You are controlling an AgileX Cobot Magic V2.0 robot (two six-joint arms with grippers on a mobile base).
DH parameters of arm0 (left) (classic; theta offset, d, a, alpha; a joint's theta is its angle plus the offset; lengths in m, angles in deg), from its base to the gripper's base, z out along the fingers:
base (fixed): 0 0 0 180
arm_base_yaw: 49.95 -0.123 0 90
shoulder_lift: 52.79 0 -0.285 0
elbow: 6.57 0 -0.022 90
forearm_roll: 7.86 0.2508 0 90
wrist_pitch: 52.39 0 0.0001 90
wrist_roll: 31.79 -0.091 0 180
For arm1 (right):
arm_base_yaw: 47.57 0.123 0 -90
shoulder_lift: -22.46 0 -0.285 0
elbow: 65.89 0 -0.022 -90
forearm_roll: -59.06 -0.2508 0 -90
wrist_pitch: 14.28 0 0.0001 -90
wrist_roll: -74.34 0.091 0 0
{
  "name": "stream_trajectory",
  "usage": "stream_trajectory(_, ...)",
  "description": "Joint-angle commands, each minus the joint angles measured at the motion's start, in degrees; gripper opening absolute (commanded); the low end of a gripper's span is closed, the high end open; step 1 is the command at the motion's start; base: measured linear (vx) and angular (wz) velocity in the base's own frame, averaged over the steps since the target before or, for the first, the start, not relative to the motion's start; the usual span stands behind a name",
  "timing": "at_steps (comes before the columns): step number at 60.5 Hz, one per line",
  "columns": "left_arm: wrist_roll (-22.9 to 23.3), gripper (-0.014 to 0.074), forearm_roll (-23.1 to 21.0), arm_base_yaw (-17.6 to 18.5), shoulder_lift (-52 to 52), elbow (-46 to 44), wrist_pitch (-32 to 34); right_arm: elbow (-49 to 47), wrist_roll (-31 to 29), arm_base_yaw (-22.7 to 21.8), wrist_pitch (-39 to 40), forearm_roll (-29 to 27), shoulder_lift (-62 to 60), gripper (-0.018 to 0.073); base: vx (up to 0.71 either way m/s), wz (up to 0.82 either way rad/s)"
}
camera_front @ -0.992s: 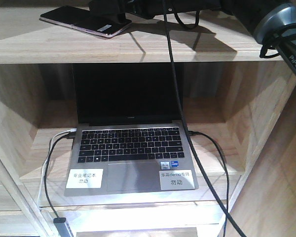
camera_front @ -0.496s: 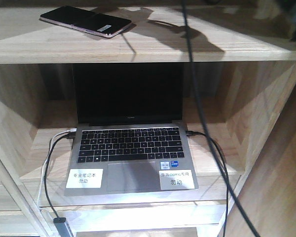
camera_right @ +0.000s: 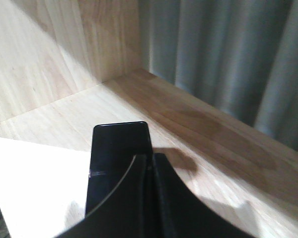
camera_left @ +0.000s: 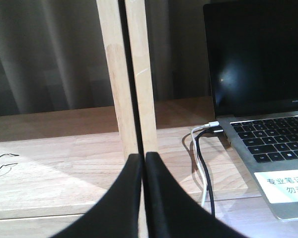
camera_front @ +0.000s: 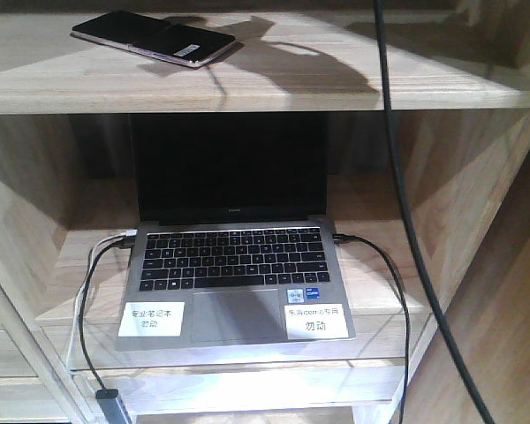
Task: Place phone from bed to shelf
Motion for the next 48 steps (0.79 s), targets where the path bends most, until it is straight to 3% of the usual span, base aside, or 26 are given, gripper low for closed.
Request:
stream_trajectory(1,0.22,0.0001,-0.26,0.02,-0.63,-1.46,4.06,3.86,0.21,-0.18,7.67,1.23,-5.58,-0.0003,0.0,0.0)
stream_trajectory(9,0.22,0.0001,-0.26,0.02,-0.63,-1.46,4.06,17.2,-6.39,-0.18,15.68,0.29,-12.96,-0.0003,0.0,0.0)
stream_trajectory(26,0.22,0.0001,-0.26,0.02,-0.63,-1.46,4.06,43.37,-20.38,-0.18,26.0,-9.58,-29.91,-0.0003,0.0,0.0)
stream_trajectory(48,0.22,0.0001,-0.26,0.02,-0.63,-1.46,4.06,70.71,-21.96,-0.18,35.03,-12.03,-52.48,-0.0003,0.0,0.0)
